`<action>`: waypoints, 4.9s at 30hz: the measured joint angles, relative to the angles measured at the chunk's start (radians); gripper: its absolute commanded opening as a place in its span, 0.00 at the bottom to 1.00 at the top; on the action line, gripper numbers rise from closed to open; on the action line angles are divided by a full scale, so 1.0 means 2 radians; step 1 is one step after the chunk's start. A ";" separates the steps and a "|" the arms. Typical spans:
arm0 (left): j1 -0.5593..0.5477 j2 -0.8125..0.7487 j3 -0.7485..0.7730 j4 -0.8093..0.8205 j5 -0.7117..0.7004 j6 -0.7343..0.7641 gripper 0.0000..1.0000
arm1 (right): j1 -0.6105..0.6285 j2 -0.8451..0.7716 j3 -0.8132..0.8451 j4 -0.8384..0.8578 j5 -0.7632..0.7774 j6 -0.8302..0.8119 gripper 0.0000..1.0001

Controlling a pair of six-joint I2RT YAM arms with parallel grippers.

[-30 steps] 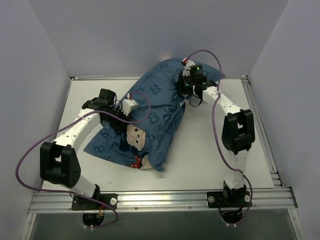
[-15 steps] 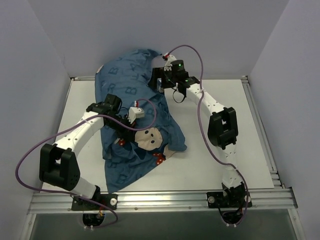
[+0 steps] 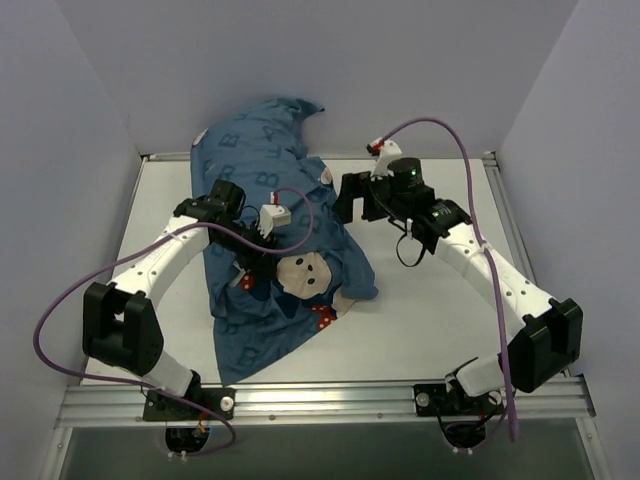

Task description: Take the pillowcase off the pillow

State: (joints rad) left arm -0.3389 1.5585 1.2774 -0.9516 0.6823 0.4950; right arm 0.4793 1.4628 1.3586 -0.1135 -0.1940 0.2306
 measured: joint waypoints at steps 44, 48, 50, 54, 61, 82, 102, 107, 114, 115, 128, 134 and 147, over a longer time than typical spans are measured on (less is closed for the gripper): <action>-0.037 0.036 0.090 0.057 -0.215 0.003 0.60 | -0.063 -0.015 -0.195 0.021 -0.058 0.010 0.00; -0.056 0.056 0.095 0.060 -0.227 0.004 0.02 | -0.064 -0.001 -0.179 0.010 -0.053 0.000 0.09; -0.061 0.066 0.105 0.060 -0.228 0.004 0.02 | -0.070 0.014 -0.154 -0.009 -0.043 -0.003 0.46; -0.064 0.072 0.134 0.049 -0.222 -0.012 0.02 | -0.088 0.042 -0.075 -0.059 0.015 -0.011 0.78; -0.063 0.076 0.183 0.027 -0.188 -0.052 0.02 | 0.020 -0.019 0.009 -0.089 0.184 0.006 0.80; -0.060 0.115 0.213 0.023 -0.172 -0.104 0.02 | 0.190 0.059 -0.086 0.033 0.266 0.200 0.69; -0.012 0.103 0.163 0.077 -0.161 -0.097 0.02 | 0.019 -0.069 -0.319 0.102 0.211 0.229 0.21; -0.012 0.096 0.163 0.084 -0.155 -0.092 0.08 | -0.028 -0.053 -0.353 0.161 0.134 0.228 0.00; -0.022 0.097 0.192 0.017 -0.139 -0.012 0.94 | -0.043 -0.012 -0.353 0.213 0.070 0.215 0.00; -0.031 0.097 0.208 0.000 -0.134 0.002 0.94 | -0.044 -0.013 -0.353 0.215 0.066 0.213 0.00; -0.285 0.147 0.350 -0.021 -0.176 0.077 0.69 | -0.071 -0.014 -0.353 0.238 -0.013 0.199 0.00; -0.267 0.198 0.269 0.048 -0.298 0.093 0.79 | -0.083 -0.023 -0.353 0.238 -0.032 0.200 0.00; -0.271 0.219 0.215 0.163 -0.417 0.113 0.02 | -0.097 -0.040 -0.353 0.238 -0.048 0.200 0.00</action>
State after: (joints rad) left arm -0.8803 1.9961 1.7073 -0.6250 -0.1513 0.7219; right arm 0.2855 1.3834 0.6521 0.3626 -0.2905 0.6300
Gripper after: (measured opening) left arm 0.101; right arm 0.043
